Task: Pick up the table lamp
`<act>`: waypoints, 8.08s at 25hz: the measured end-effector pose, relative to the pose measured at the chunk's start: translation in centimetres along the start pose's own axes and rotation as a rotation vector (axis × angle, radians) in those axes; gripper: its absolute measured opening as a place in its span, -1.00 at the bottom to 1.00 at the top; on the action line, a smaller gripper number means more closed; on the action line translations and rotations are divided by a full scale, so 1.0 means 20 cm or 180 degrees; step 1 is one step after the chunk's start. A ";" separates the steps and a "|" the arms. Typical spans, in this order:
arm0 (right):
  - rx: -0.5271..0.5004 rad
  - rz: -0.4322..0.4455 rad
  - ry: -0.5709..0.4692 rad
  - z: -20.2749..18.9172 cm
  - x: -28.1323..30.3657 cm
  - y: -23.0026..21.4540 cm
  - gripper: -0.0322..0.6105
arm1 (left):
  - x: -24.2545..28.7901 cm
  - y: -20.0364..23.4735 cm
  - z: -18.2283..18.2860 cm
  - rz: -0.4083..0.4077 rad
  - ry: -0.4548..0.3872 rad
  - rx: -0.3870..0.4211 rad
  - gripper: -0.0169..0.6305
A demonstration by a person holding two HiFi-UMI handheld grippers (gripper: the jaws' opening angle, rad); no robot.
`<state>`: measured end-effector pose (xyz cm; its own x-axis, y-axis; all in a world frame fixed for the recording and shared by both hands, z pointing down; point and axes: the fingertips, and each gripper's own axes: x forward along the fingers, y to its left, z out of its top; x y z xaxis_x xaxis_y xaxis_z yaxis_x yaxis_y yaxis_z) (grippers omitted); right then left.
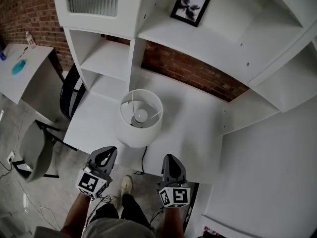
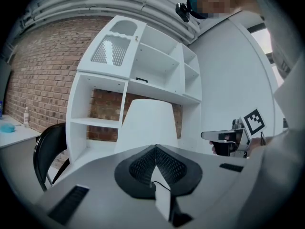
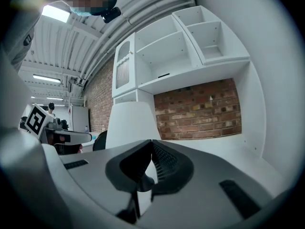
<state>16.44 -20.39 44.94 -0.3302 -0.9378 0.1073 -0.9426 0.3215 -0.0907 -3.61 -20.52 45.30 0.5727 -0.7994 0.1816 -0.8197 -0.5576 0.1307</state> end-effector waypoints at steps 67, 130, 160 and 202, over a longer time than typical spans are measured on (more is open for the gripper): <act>-0.0137 -0.0279 -0.0392 -0.74 0.21 -0.26 -0.83 | 0.86 0.19 -0.69 -0.0229 -0.0390 0.0185 -0.45; -0.0064 -0.0271 -0.0525 0.23 -0.24 0.01 -0.83 | 0.23 -0.08 0.15 -0.0176 -0.0187 0.0484 -0.50; -0.0095 -0.0373 -0.0686 0.47 -0.40 0.08 -0.83 | -0.05 -0.21 0.48 -0.0149 -0.0539 0.0444 -0.51; -0.0155 -0.0399 -0.0568 0.43 -0.43 0.15 -0.83 | -0.26 -0.20 0.53 -0.0035 -0.0693 0.0481 -0.51</act>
<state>16.86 -12.53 35.17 -0.2003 -0.9777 -0.0626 -0.9784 0.2030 -0.0392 -3.32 -16.53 33.48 0.5809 -0.8132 -0.0353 -0.8140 -0.5806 -0.0185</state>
